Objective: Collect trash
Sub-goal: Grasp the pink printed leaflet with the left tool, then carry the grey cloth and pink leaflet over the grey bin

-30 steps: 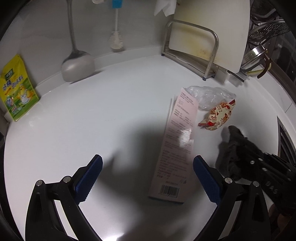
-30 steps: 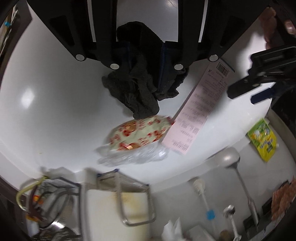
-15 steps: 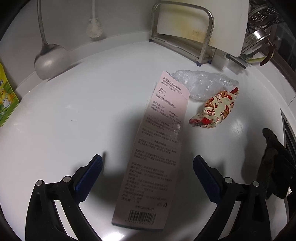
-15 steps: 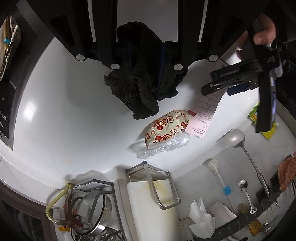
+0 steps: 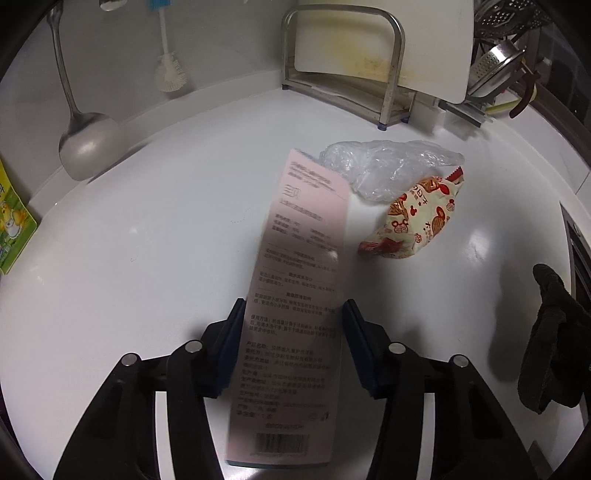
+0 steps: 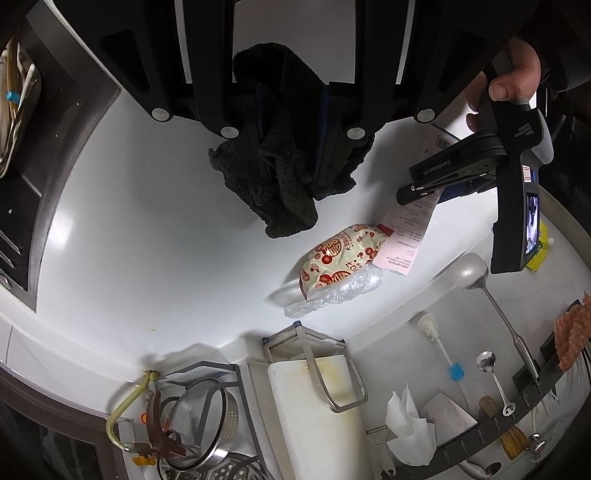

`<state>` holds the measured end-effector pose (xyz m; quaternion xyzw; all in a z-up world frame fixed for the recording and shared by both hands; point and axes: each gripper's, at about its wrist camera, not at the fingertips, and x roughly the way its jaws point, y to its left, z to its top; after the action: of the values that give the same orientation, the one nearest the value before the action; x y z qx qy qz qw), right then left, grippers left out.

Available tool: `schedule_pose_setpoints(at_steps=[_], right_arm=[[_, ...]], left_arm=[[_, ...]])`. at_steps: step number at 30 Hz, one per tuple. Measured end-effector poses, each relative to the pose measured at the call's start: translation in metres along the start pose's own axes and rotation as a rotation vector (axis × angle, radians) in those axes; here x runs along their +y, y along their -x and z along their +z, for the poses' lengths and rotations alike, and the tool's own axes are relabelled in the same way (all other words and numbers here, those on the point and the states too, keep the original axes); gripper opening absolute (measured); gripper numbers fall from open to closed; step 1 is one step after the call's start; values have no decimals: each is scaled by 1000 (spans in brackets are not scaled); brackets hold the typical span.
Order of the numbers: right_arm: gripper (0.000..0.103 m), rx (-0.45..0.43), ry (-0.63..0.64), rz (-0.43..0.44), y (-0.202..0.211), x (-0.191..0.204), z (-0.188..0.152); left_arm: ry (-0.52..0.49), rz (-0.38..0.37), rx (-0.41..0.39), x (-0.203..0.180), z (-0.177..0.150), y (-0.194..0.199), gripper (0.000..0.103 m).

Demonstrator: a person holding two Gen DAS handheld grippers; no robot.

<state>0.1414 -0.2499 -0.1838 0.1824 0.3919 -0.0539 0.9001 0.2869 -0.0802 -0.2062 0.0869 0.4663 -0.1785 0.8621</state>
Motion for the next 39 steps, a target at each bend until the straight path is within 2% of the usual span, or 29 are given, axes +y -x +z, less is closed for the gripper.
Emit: schedule_pose_setpoints(at_steps=[7, 19, 28, 39], right_arm=[[21, 6, -5, 6, 7, 0, -7], [21, -8, 13, 39, 44, 8, -19], [21, 12, 75, 105, 96, 10, -39], [21, 85, 194, 177, 154, -15, -87]], left_arm=[[13, -15, -16, 4, -6, 19, 50], [10, 3, -93, 3, -30, 93, 50], [58, 35, -113, -8, -70, 158, 50], [126, 86, -108, -59, -140, 218, 50]])
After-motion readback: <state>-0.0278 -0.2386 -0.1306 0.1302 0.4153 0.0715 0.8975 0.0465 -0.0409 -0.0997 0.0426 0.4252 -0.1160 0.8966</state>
